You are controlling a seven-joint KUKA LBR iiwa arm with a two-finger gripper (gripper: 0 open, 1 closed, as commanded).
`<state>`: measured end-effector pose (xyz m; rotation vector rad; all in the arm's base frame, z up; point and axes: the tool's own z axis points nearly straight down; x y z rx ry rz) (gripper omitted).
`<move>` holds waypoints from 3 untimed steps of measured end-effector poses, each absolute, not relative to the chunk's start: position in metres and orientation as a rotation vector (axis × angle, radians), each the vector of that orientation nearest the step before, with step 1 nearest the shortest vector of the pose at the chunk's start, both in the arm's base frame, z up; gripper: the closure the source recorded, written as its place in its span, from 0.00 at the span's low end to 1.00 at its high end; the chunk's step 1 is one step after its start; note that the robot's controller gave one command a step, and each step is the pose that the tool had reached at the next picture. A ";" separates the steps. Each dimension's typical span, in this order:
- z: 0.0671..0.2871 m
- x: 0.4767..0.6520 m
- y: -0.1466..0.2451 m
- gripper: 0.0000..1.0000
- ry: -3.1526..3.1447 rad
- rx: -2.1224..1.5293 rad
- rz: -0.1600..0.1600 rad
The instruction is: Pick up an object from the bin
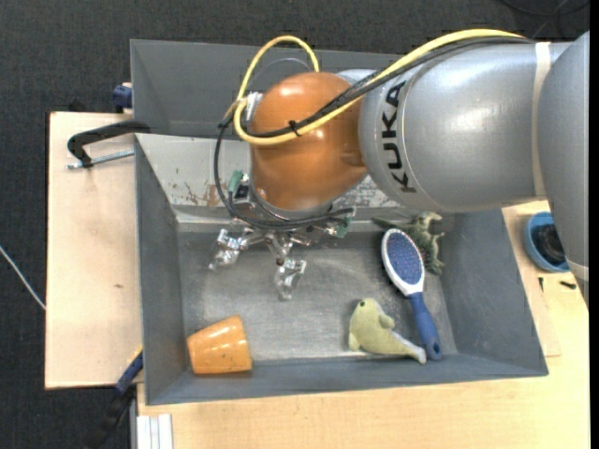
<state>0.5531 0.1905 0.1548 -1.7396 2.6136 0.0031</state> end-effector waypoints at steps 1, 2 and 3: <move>0.112 0.503 0.222 0.00 2.591 -1.784 0.009; 0.082 0.493 0.234 0.00 2.410 -2.011 0.002; 0.088 0.498 0.234 1.00 2.405 -1.998 -0.005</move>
Offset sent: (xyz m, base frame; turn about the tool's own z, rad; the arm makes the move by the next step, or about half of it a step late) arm -0.0462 0.0273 -0.0408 -0.0259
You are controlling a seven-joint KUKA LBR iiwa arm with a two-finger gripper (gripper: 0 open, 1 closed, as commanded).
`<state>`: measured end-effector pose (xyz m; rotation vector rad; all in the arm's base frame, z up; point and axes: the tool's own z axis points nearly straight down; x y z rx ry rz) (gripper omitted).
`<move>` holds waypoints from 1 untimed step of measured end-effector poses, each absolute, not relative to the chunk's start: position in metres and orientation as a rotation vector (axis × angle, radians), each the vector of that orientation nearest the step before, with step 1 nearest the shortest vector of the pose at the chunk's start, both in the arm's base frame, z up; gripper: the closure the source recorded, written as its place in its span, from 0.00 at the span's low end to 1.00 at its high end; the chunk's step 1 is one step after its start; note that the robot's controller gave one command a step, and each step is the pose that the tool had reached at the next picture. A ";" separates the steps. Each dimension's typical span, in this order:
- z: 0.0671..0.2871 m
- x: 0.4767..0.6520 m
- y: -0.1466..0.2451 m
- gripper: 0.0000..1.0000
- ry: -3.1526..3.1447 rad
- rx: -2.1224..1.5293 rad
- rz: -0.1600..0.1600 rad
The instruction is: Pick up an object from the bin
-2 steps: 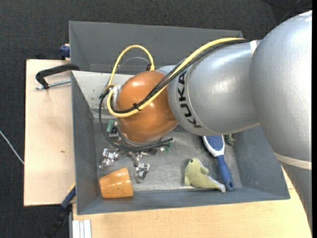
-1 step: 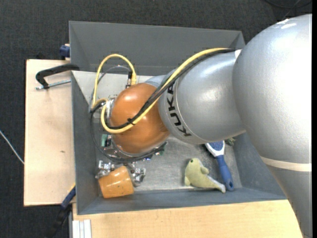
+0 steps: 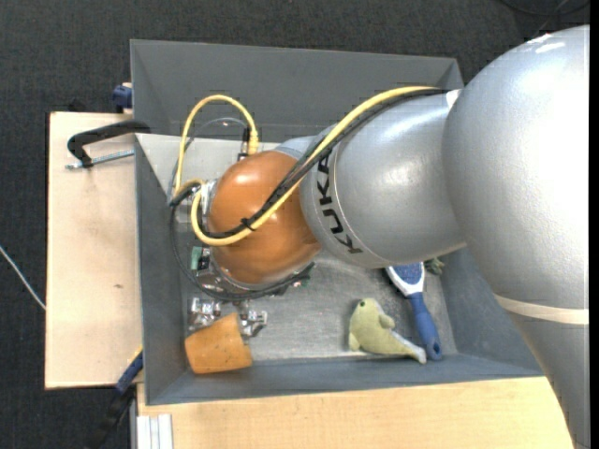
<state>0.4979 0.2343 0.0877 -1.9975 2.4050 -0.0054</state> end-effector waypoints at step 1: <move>0.213 0.511 0.225 1.00 2.384 -2.023 -0.004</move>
Offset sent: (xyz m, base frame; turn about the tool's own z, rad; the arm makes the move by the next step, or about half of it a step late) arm 0.0104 -0.0112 0.1194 -0.0246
